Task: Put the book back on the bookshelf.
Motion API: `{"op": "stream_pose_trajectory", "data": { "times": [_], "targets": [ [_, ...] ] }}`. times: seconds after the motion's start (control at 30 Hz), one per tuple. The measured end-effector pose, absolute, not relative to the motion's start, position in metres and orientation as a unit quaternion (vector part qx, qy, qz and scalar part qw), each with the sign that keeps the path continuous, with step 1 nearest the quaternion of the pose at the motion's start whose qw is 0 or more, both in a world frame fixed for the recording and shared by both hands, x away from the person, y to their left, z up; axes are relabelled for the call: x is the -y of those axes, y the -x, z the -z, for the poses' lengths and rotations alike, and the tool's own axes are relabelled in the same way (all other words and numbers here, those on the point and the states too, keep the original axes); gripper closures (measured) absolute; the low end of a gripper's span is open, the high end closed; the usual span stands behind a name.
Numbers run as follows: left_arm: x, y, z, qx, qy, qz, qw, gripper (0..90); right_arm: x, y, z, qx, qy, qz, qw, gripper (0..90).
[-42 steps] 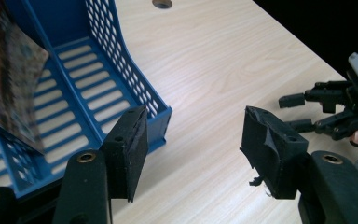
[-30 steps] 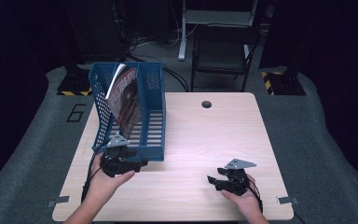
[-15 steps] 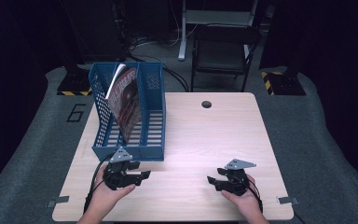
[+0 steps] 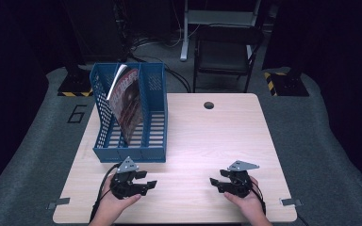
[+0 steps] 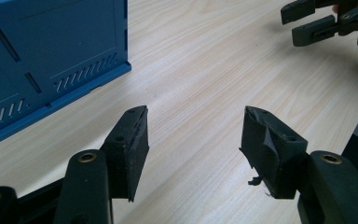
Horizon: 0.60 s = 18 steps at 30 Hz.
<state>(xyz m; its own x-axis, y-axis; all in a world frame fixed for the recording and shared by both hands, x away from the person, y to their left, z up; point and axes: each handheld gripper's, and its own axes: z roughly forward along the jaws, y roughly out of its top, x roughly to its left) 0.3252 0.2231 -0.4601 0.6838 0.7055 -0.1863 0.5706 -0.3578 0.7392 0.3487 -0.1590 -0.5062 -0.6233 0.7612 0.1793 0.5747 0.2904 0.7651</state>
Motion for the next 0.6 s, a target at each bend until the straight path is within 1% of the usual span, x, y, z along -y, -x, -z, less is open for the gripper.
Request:
{"op": "stream_pose_trajectory", "data": {
  "times": [0.13, 0.23, 0.37, 0.6],
  "targets": [
    [-0.222, -0.324, 0.467, -0.392, -0.817, -0.079, 0.415, 41.2, 0.159, -0.349, 0.506, -0.798, -0.417, -0.421, 0.109, 39.6],
    [-0.223, -0.322, 0.47, -0.396, -0.816, -0.063, 0.417, 41.2, 0.159, -0.349, 0.507, -0.8, -0.415, -0.419, 0.111, 39.6],
    [-0.221, -0.319, 0.476, -0.394, -0.818, -0.07, 0.413, 41.2, 0.158, -0.348, 0.506, -0.798, -0.418, -0.42, 0.107, 39.6],
    [-0.221, -0.319, 0.48, -0.396, -0.82, -0.06, 0.409, 41.2, 0.158, -0.349, 0.507, -0.799, -0.419, -0.417, 0.11, 39.6]
  ]
}}
